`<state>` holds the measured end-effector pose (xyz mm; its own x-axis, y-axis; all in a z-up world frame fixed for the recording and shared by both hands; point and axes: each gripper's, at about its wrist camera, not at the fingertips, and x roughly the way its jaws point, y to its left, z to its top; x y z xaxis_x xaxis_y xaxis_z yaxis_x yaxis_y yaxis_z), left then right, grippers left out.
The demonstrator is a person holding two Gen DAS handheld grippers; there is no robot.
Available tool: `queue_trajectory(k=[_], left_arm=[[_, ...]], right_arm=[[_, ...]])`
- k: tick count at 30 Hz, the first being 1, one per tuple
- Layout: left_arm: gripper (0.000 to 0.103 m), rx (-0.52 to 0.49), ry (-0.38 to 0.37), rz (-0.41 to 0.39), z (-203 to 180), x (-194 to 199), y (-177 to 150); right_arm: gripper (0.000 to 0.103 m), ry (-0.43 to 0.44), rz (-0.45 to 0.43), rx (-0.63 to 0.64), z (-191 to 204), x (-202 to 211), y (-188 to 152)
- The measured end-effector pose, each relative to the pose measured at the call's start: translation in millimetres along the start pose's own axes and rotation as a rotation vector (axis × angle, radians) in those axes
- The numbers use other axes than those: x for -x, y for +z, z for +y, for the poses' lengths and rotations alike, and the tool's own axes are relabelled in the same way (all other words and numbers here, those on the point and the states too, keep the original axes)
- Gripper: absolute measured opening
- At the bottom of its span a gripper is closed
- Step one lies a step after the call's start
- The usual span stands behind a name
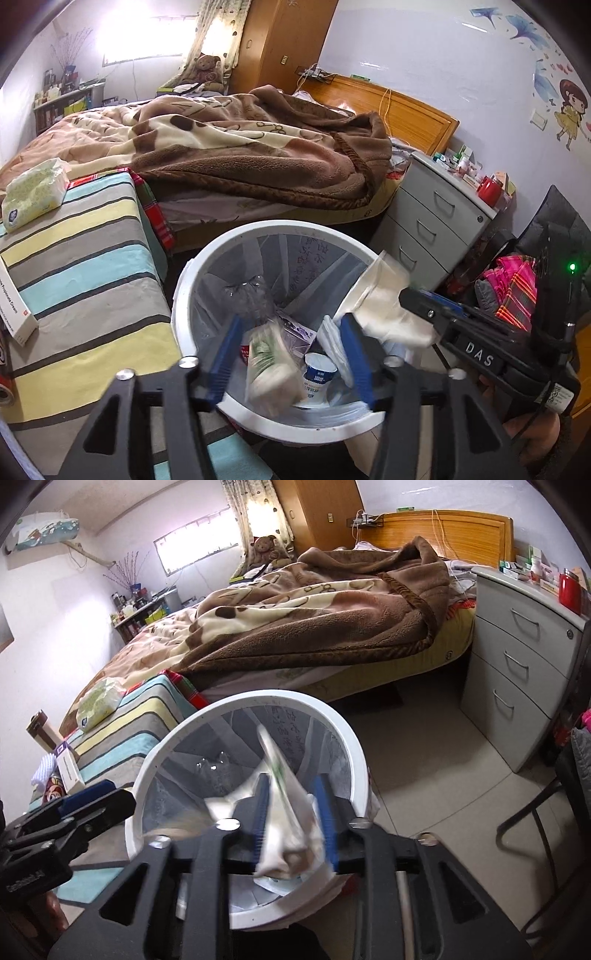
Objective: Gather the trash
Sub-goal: 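Carry carton and cloth bag over the white bin and open both tools, then move both tools back to the bed cover toward the paper cup and foam sleeve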
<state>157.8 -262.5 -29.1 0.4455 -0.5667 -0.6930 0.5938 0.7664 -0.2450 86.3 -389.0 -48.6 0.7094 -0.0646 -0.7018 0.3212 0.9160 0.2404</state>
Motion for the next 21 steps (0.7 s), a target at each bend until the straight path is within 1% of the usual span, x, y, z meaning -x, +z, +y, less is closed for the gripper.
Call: queue_trajectory(k=[2, 9, 16, 17, 20, 21], left_arm=[[0.057, 0.005, -0.008, -0.004, 1.3, 2.2, -0.7], [0.057, 0.013, 0.002, -0.022, 5.2, 13.2, -2.4], [0.057, 0.017, 0.02, -0.053, 13.6, 34.1, -5.9], [0.057, 0.022, 0.02, -0.055, 15.8, 37.1, -7.0], [0.057, 0.037, 0.027, -0.068, 23.9, 47.3, -9.5], [0.057, 0.041, 0.029, -0.073, 26.8, 50.8, -10.4]], right_arm=[[0.042, 0.006, -0.002, 0.003, 0.7, 1.0, -0.2], [0.042, 0.012, -0.012, 0.0, 5.6, 5.0, 0.4], [0.043, 0.028, -0.032, 0.01, 18.0, 12.4, 0.1], [0.043, 0.034, -0.037, 0.01, 20.9, 13.8, -0.3], [0.051, 0.049, -0.045, 0.017, 28.7, 16.5, -1.4], [0.051, 0.055, -0.048, 0.022, 31.9, 17.3, -2.1]])
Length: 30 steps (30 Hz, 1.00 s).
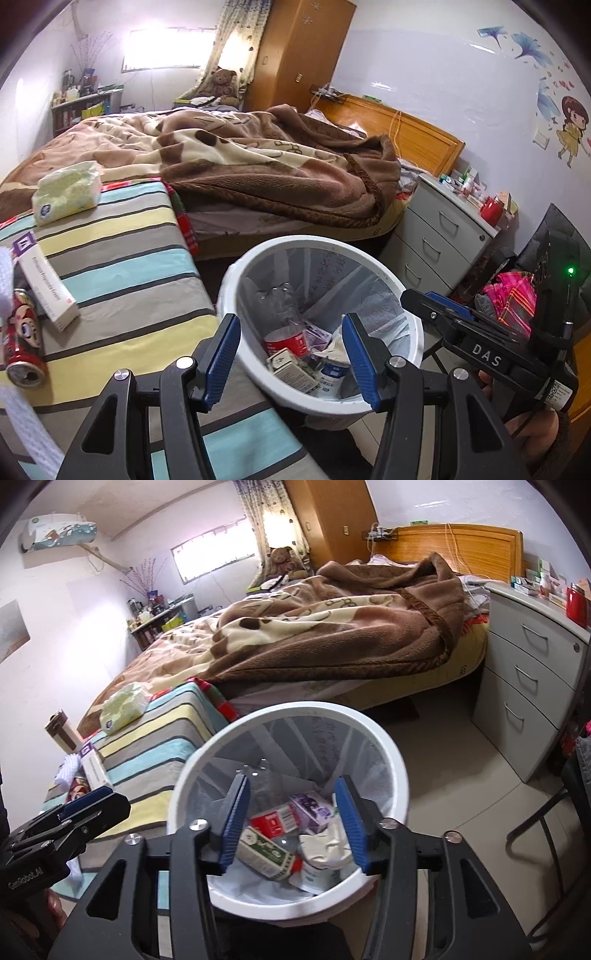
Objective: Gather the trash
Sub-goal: 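Move both tools back to the bed cover toward the paper cup and foam sleeve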
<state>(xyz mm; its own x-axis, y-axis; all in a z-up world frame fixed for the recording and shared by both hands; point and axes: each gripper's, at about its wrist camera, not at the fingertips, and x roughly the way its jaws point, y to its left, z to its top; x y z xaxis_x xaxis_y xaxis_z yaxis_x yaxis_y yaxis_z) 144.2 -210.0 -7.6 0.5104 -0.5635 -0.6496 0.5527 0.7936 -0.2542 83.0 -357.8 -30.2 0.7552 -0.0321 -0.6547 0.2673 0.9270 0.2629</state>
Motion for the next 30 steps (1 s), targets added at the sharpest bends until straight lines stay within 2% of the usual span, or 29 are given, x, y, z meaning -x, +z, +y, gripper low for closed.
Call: queue_trajectory(k=[6, 15, 30], left_arm=[[0.057, 0.03, 0.028, -0.027, 23.0, 23.5, -5.2], [0.057, 0.083, 0.114, -0.061, 68.3, 57.1, -17.8], [0.057, 0.212, 0.262, -0.093, 159.7, 102.5, -42.7]], right_arm=[[0.051, 0.034, -0.012, 0.023, 23.1, 2.3, -3.3], [0.051, 0.103, -0.01, 0.085, 67.0, -0.9, -12.5], [0.051, 0.243, 0.077, 0.208, 140.4, -19.4, -44.1]])
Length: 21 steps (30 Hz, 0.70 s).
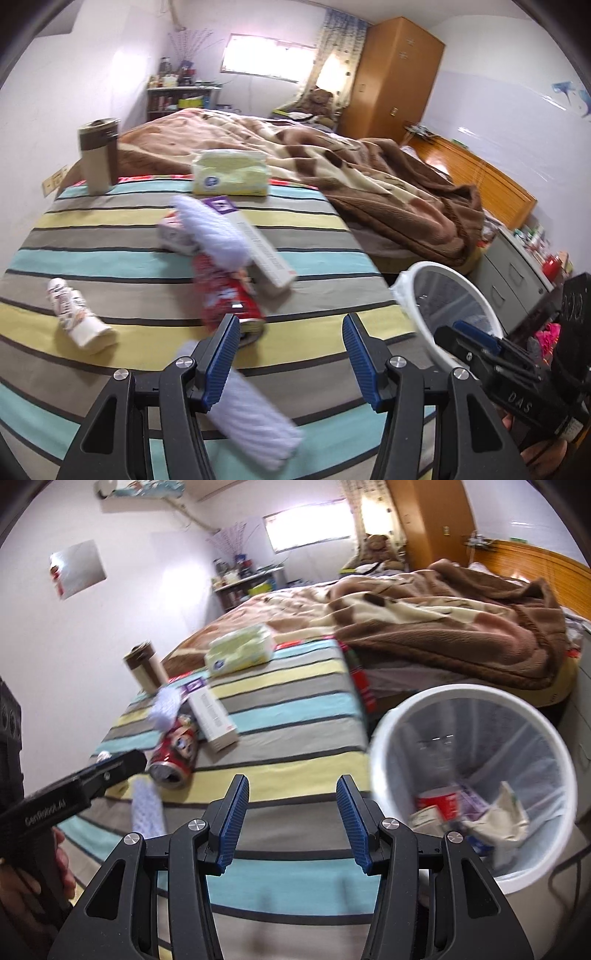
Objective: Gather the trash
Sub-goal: 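Move both tools back to the bed cover toward the paper cup and foam sleeve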
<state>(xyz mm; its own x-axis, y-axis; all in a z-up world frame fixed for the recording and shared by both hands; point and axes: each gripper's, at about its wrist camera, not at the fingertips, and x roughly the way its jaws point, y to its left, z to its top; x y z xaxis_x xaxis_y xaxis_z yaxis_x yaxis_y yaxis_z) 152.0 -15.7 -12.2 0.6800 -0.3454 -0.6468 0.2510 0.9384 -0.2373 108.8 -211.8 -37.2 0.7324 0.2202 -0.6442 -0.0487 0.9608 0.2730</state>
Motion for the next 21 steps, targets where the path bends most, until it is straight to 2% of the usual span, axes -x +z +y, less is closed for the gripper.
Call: queue_trajectory(k=[13, 17, 21], left_arm=[[0.058, 0.104, 0.145, -0.01, 82.1, 14.1, 0.3], [0.064, 0.15, 0.189, 0.002, 107.8, 14.7, -2.3], [0.064, 0.194, 0.207, 0.001, 131.4, 16.0, -4.5]], right_arm=[[0.051, 0.126, 0.088, 0.115, 65.4, -28.8, -15.8], [0.051, 0.16, 0.113, 0.148, 82.0, -34.8, -20.5], [0.051, 0.169, 0.133, 0.174, 95.2, -41.8, -23.3]])
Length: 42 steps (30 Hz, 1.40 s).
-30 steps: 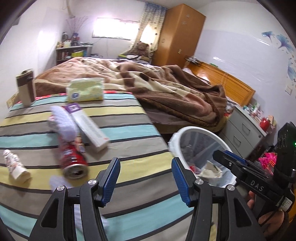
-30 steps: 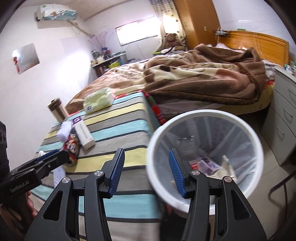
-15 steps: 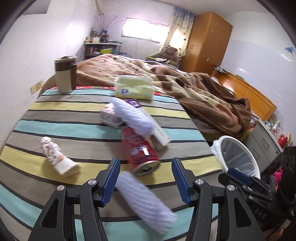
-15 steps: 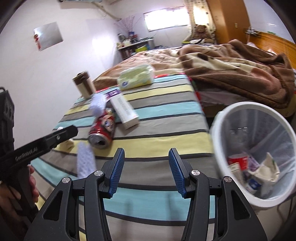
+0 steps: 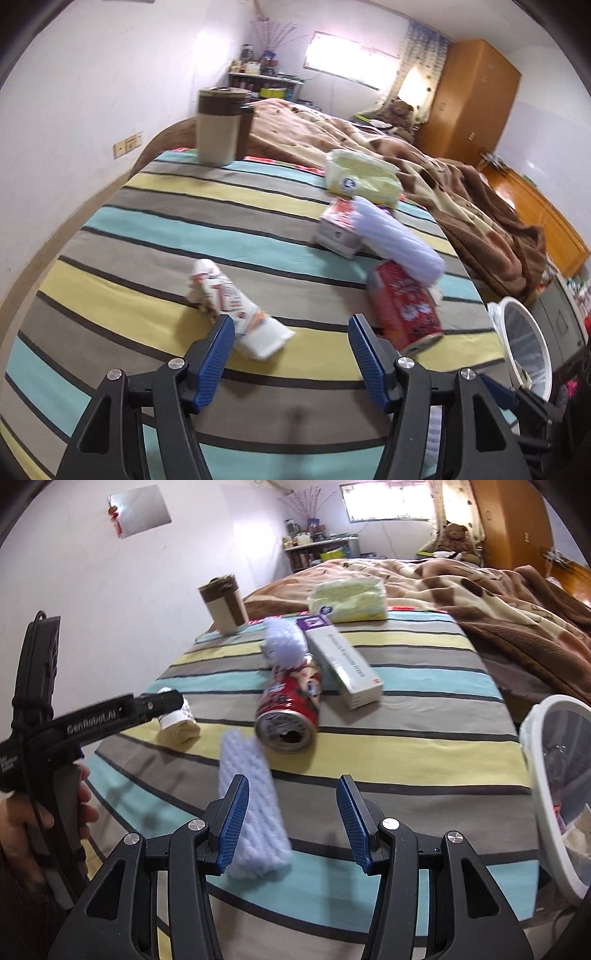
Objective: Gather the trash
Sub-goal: 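Move both tools back to the bed cover toward the paper cup and foam sleeve, then grasp the patterned paper cup with left tool while right tool grasps the white foam sleeve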
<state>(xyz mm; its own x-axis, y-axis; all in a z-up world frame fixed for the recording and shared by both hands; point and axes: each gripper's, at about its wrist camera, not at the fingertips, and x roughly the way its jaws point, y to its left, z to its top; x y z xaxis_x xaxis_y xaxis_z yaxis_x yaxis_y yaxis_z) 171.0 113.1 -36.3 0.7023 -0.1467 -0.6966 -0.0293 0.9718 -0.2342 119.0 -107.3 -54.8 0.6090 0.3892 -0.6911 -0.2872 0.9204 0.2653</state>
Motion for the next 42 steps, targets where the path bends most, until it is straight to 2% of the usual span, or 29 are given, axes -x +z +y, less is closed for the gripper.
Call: queue_trajectory(k=[4, 6, 10, 12, 15, 20, 24, 31, 33, 35, 39, 42], left_arm=[[0.064, 0.015, 0.038, 0.009, 15.0, -5.7, 3.0], [0.065, 0.03, 0.052, 0.027, 21.0, -12.0, 3.5], [0.065, 0.084, 0.069, 0.045, 37.5, -21.8, 4.4], [0.068, 0.098, 0.058, 0.053, 40.2, -26.5, 5.9], [0.068, 0.135, 0.028, 0.062, 45.5, -33.7, 9.4], [0.068, 0.138, 0.003, 0.077, 42.7, -42.8, 13.4], [0.068, 0.148, -0.005, 0.105, 41.7, -52.9, 14.0], [0.068, 0.152, 0.007, 0.099, 38.9, -57.7, 15.5], [0.065, 0.153, 0.003, 0.099, 38.7, -58.8, 16.0], [0.056, 0.153, 0.013, 0.1, 38.7, -60.2, 16.5], [0.051, 0.144, 0.013, 0.1, 36.7, -61.1, 16.7], [0.039, 0.128, -0.001, 0.101, 32.0, -61.1, 16.7]], right_arm=[[0.052, 0.009, 0.027, 0.013, 6.4, -7.4, -0.8], [0.059, 0.009, 0.04, 0.021, 9.0, -11.5, -0.6], [0.06, 0.022, 0.054, 0.037, 15.5, -16.1, -1.2], [0.06, 0.031, 0.066, 0.043, 18.2, -19.3, -1.2], [0.06, 0.037, 0.083, 0.059, 24.0, -24.8, -2.4], [0.06, 0.036, 0.106, 0.087, 29.5, -27.9, -5.6], [0.06, 0.018, 0.112, 0.116, 34.4, -30.1, -6.4], [0.059, 0.022, 0.107, 0.123, 34.9, -29.6, -7.2], [0.056, 0.022, 0.105, 0.118, 33.9, -29.6, -7.6], [0.053, 0.021, 0.104, 0.115, 33.6, -30.1, -7.1], [0.04, 0.01, 0.102, 0.115, 33.5, -30.5, -6.8], [0.033, 0.012, 0.101, 0.112, 33.1, -29.9, -6.6]])
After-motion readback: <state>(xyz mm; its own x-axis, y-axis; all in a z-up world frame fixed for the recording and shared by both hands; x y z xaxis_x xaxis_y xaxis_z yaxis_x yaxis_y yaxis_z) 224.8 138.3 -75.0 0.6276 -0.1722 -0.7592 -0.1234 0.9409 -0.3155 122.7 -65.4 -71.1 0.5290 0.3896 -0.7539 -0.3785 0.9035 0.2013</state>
